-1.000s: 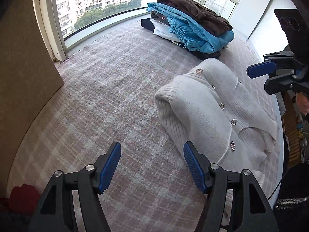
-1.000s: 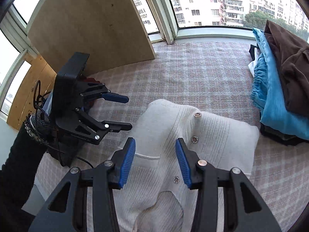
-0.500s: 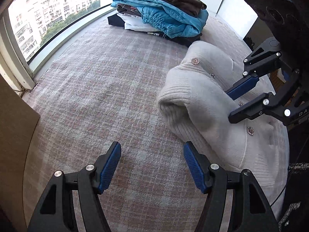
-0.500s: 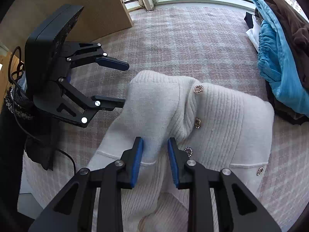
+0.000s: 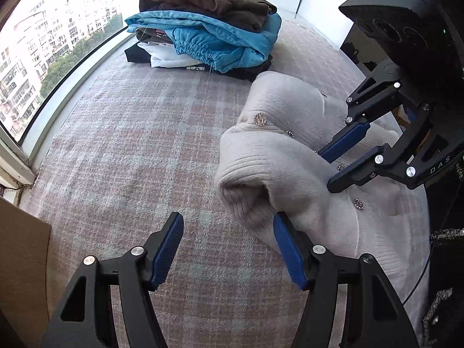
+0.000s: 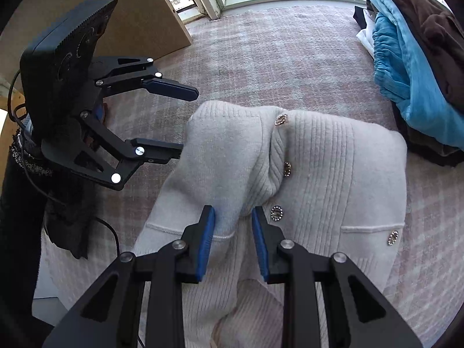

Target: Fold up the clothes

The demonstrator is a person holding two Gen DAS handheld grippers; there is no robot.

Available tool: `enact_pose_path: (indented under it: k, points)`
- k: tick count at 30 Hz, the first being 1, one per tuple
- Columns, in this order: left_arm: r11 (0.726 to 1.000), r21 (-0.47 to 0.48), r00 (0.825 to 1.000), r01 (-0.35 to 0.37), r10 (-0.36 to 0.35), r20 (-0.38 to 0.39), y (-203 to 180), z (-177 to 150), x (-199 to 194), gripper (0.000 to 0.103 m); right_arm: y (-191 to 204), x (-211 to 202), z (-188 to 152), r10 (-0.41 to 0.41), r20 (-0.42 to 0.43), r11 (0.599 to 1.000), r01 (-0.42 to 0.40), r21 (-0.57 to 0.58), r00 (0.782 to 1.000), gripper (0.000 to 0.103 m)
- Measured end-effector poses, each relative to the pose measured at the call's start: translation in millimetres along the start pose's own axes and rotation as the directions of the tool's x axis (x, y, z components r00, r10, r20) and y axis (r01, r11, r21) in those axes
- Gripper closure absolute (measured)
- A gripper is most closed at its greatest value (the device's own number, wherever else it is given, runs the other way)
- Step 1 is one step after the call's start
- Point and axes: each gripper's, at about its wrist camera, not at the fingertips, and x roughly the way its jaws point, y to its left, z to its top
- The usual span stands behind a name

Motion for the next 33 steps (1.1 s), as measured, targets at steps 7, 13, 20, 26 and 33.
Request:
enact_pose_path:
  k: [7,13,20,26,33]
  points:
    - [0.999,-0.012,0.999,0.042,-0.043,-0.031,10,22,20,0.057,-2,-9,-2,0.022,0.029,1.000,-0.023,0.011,0.999,0.076]
    - [0.996,-0.063,0.997,0.068,-0.070,-0.023,16,19,20,0.083,-39,-38,-27,-0.060,0.106,0.996,0.052,0.074,0.993,0.076]
    - [0.976,-0.215,1.000,0.020,-0.018,0.012,53,0,15,0.053,-69,-32,-64,-0.130,0.028,0.989,0.128,0.072,0.991,0.076]
    - [0.967,-0.239,0.996,-0.086,0.088,-0.001,41,-16,-33,0.053,-79,-69,-95,-0.093,0.133,0.990,0.077,0.121,0.987,0.075]
    - [0.955,-0.224,0.974,0.194,-0.161,0.159,-64,-34,-57,0.052,-74,-51,-155,0.002,0.067,0.989,-0.012,0.150,0.998,0.075]
